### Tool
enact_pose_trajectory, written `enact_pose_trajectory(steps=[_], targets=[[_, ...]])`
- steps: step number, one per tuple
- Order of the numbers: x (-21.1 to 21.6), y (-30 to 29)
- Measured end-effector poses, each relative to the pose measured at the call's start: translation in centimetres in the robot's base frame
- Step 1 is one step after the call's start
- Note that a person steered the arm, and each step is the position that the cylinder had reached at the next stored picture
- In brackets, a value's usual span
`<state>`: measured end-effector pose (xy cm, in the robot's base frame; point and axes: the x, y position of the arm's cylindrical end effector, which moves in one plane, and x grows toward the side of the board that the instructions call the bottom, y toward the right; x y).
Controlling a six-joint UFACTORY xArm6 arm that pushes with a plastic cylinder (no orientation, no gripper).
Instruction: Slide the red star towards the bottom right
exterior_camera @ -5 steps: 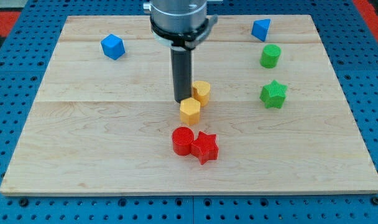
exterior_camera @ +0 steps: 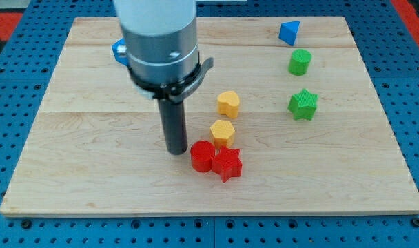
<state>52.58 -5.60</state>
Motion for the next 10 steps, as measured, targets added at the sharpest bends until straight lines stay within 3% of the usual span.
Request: enact_pose_trajectory(steps=[2, 4, 5, 8, 10], targets=[[4.4, 2.9], [2.0, 5.9], [3.0, 10.7], [0.0, 12.4], [0.4, 17.6]])
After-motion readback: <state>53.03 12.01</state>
